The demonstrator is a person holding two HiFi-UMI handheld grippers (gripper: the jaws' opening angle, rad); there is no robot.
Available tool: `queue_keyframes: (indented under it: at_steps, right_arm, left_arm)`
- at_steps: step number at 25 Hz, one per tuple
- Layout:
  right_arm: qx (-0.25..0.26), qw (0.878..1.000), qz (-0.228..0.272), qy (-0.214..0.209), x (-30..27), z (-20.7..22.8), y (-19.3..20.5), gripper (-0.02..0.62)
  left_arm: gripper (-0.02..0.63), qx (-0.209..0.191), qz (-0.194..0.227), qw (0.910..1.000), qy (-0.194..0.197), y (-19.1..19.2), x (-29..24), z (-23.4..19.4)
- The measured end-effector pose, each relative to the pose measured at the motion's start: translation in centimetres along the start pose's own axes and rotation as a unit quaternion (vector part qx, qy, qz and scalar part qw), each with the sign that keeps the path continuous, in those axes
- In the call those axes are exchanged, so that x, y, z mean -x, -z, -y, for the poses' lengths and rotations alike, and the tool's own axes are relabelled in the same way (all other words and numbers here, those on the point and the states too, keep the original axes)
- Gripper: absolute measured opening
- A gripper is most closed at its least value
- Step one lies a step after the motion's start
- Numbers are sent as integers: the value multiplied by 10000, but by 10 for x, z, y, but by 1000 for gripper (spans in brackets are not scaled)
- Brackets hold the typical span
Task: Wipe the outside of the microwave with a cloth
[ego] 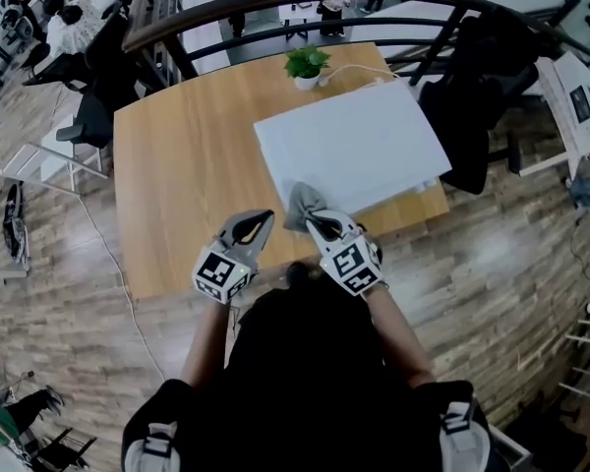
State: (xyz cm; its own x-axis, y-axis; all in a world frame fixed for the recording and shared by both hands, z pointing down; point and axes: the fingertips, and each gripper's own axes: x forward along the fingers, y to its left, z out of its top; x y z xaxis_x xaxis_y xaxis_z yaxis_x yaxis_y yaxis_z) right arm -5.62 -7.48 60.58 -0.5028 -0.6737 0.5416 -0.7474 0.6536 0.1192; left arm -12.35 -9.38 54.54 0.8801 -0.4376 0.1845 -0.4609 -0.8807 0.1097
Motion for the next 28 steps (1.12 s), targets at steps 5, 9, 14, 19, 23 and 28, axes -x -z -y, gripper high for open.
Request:
queue_keyframes:
  at_steps: [5,9,14,19,23,28]
  right_arm:
    - [-116,9999,-22,-4,-1,-1,-1,12]
    - [-185,9998,17,-4,-2,-1,-1,12]
    - [-169,9998,48,-55,-2,0,0,12]
    - [-169,9998,20,-128,-2,1,1,12]
    - [-214,9997,-34,-139,3,9,5,12]
    - [-268,9993,-246,-115,7,24,13,12]
  left_arm:
    - [3,24,-14,10000,23,3,8,-2]
    - [3,92,-72,9999,-58,8,11,-7]
    - [3,9,-15,10000,-33,5,1,-8]
    - [3,-10,-54,10000,52,-1,-12,-2]
    - [3,-52,-43,9999,103,-1,-18,2]
    - [3,-34,-56,9999,98,0,-21,-1]
